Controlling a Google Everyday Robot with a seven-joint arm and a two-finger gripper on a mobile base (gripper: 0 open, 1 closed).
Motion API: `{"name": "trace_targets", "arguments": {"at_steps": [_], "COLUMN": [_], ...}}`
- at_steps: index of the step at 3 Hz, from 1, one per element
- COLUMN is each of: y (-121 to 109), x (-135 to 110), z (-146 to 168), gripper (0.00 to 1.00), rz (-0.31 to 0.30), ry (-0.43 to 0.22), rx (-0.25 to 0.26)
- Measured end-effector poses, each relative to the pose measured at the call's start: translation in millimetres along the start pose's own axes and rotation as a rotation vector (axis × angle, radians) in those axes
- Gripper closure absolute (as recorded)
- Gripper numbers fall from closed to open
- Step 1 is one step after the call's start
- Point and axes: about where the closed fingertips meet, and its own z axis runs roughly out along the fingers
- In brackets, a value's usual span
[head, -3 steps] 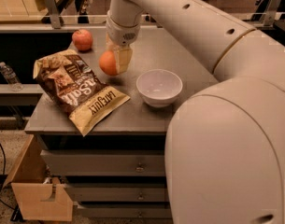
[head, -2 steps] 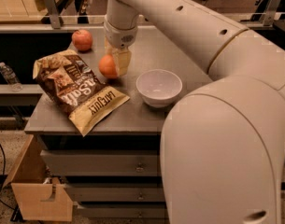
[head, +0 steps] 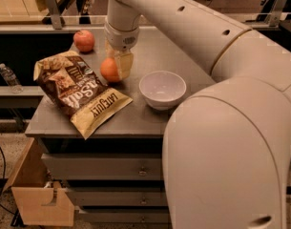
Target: Move orange near brown chip bag
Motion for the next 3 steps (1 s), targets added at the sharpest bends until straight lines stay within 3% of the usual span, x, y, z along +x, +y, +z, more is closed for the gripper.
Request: {"name": "trace_targets", "arguments": {"at_steps": [3], "y": [-0.6], "x": [-1.6], "z": [7.4], "gripper": [0.12], "rz": [-0.002], "ry": [-0.002], "rx": [-0.005]}}
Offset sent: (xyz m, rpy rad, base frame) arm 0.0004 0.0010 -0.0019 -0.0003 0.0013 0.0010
